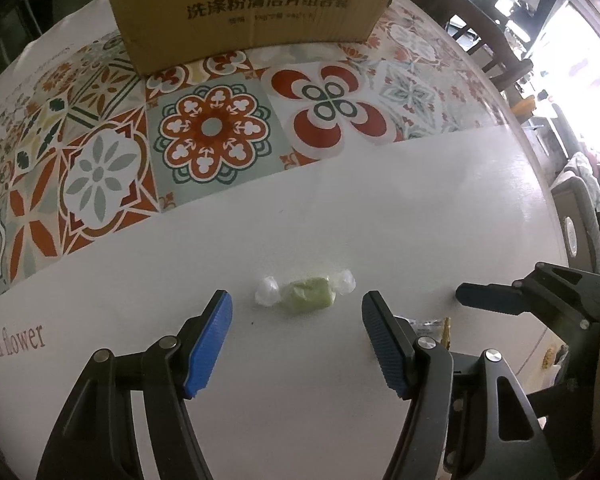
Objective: Organize snacks
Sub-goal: 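Grasp the gold-wrapped chocolate with the right tool while the left tool grasps the green candy, then carry the green candy and gold-wrapped chocolate over the box with both tools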
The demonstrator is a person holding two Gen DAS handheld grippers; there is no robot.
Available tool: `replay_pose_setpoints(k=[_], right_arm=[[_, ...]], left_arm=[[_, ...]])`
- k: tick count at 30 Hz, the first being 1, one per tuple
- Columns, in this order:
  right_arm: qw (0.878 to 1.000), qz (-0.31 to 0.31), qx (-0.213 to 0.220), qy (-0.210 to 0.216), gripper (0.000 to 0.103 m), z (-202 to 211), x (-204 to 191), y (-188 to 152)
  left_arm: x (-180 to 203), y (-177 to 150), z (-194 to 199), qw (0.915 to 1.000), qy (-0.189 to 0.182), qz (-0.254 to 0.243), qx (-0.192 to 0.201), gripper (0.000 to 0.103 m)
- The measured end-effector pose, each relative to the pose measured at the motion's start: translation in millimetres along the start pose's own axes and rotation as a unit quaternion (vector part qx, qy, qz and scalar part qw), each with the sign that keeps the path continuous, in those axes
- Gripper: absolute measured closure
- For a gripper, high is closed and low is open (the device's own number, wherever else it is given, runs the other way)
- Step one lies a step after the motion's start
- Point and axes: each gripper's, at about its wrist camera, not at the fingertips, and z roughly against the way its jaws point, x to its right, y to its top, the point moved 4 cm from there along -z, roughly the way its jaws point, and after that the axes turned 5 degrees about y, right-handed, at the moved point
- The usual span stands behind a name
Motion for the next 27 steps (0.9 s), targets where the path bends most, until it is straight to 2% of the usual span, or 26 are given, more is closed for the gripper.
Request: replay_pose_setpoints(k=[4,6,8,9,11,14,20,27], right_arm=[[1.000,0.004,0.004,-0.003,0.036,-3.1,-2.5,4.3],[1.000,0.008,0.008,-0.009,0.045,-2.3,-2.7,4.9],[1.000,0.015,0.010,-0.014,0.049,-2.4,-4.2,6.3],[1.000,0.016,0.011,-0.015,0.050,-2.2,-4.7,7.1],[1.000,0.017,0.015,-0.015,0.061,-1.2,-4.0,7.9],[0.999,0.016,0.020,-0.023,0.079,0.0,1.2,9.0],[1.000,0.000,0.028,-0.010,0.081,2.0,7.8,8.7],[0.999,-0.011,0.043,-0.005,0.081,15.0,15.3,4.6]], left_arm=[[2.5,5.0,-5.6,1.0000,0.000,0.001,-0.004,0.042],[4.2,6.2,-5.6,1.0000,0.005,-0.001,0.002,0.048],[4.5,5.6,-6.2,1.0000,0.008,-0.004,0.003,0.049],[4.6,5.5,-6.2,0.9999,0.011,-0.005,0.005,0.054],[3.8,4.6,-5.4,0.9998,0.016,-0.008,0.010,0.062],[3.7,2.6,-4.6,0.9998,0.012,-0.006,0.013,0.068],[5.6,1.5,-3.5,0.9999,0.007,-0.004,0.015,0.074],[5.5,-3.3,8.8,0.9997,0.008,-0.005,0.025,0.074]])
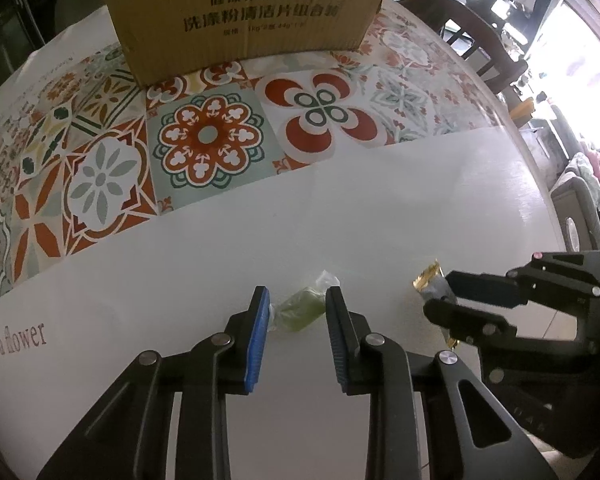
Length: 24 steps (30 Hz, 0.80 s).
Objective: Organize snacks
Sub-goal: 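Carry the green candy and gold-wrapped chocolate over the box with both tools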
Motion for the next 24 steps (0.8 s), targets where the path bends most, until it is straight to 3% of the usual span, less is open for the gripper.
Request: replay_pose_setpoints(k=[11,24], right_arm=[[0.999,0.000,0.053,0.001,0.081,36.9,-3.2,17.8],[0.991,0.013,0.133,-0.009,0.081,87.7,-9.1,50.4]], left_arm=[[-2.4,13.1,42.9,0.9984,0.000,0.012,0.056,0.074],[-7.3,42.5,95.5,0.9904,0.011,0.021,0.136,0.074]])
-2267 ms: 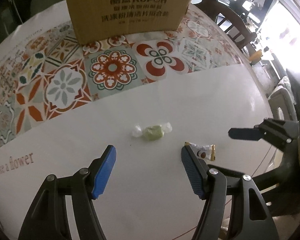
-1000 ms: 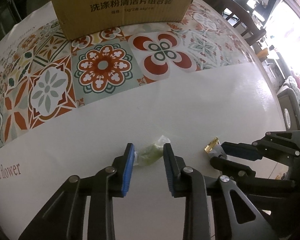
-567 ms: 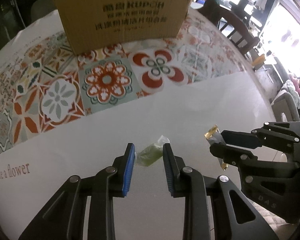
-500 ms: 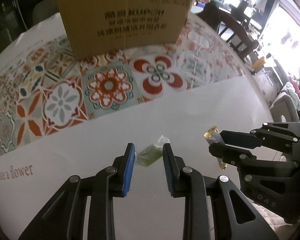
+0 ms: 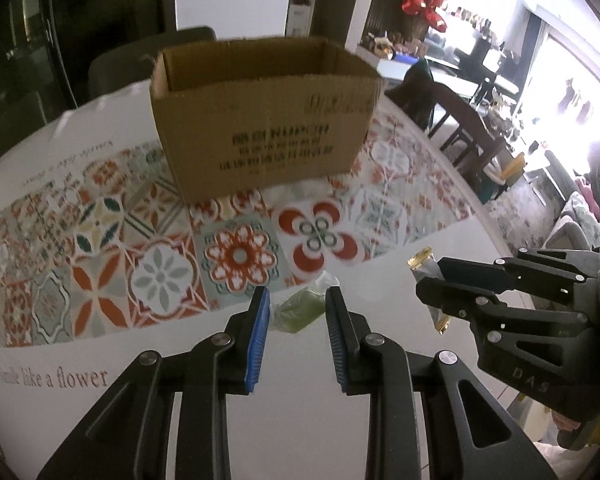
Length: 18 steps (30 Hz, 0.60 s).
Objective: Organize snacks
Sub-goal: 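Carry the green candy and gold-wrapped chocolate over the box with both tools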
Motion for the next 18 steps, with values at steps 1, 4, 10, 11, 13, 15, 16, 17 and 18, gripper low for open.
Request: replay_pose_setpoints(k=[1,4,10,11,13,15,16,17,18], right_arm=[[1.000,0.001,0.008,-0.003,0.081,3.7,0.0,4.4],[1.000,0.004,0.021,-0.004,0.081,11.1,0.3,13.6],[0.998,0.009,0.060,-0.010,0.081,26.7,0.5,35.5],[0.998,0.010,0.066,-0.011,0.081,29.4,0.0,38.7],[0.997,0.014,0.081,-0.014,0.081,36.0,-0.7,47.9],[0.995,0.016,0.093,-0.015,0.081,41.2,-1.3,55.5],[0.995,0.017,0.099,-0.015,0.081,43.8,-1.4,59.5],[0.994,0.019,0.106,-0.016,0.081,46.8,-1.9,64.1],[0.993,0.021,0.113,-0.017,0.081,49.6,-1.8,69.3]], left_arm=[[-0.9,3.2,2.6,1.0000,0.001,0.001,0.005,0.074],[-3.4,13.9,10.3,0.9998,0.004,0.004,0.022,0.074],[-7.6,35.1,27.7,0.9982,0.012,0.008,0.059,0.074],[-8.4,39.0,30.6,0.9978,0.014,0.008,0.065,0.074],[-9.8,47.7,36.5,0.9968,0.015,0.008,0.078,0.074],[-10.7,56.0,41.5,0.9958,0.019,0.007,0.090,0.074],[-11.2,60.8,44.0,0.9952,0.020,0.007,0.096,0.074],[-11.7,66.0,46.8,0.9945,0.022,0.006,0.103,0.074],[-12.1,70.1,49.6,0.9937,0.025,0.005,0.109,0.074]])
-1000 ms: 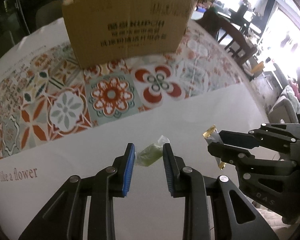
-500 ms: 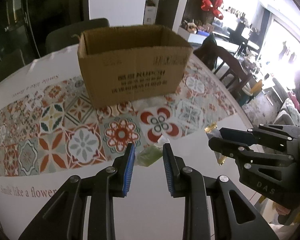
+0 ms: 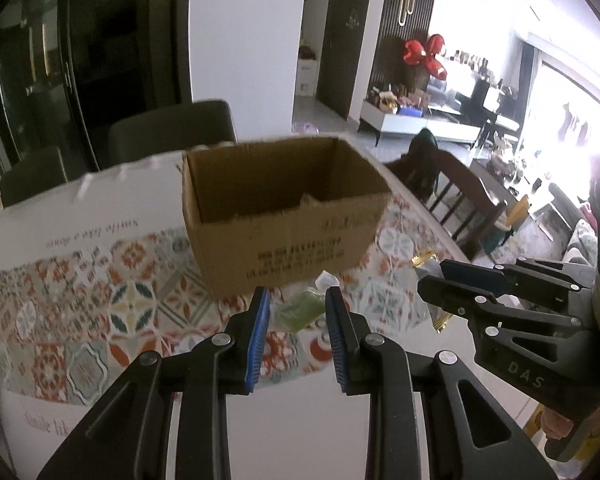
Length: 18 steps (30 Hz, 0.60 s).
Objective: Organize snacks
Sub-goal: 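Carry the green candy and gold-wrapped chocolate over the box with both tools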
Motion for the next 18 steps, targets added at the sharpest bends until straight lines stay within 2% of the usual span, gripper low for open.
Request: replay_pose_setpoints(k=[11,18], right_arm=[[0.998,0.010,0.055,-0.001,0.081,5.0,2.4,52.3],[0.998,0.009,0.067,0.003,0.081,-11.3,11.1,83.4]], left_arm=[[-10.1,52.4,3.7,0.9984,0.019,-0.005,0.053,0.074],[-21.1,79.8,-13.8,0.9976,0.030,-0.002,0.063,0.074]])
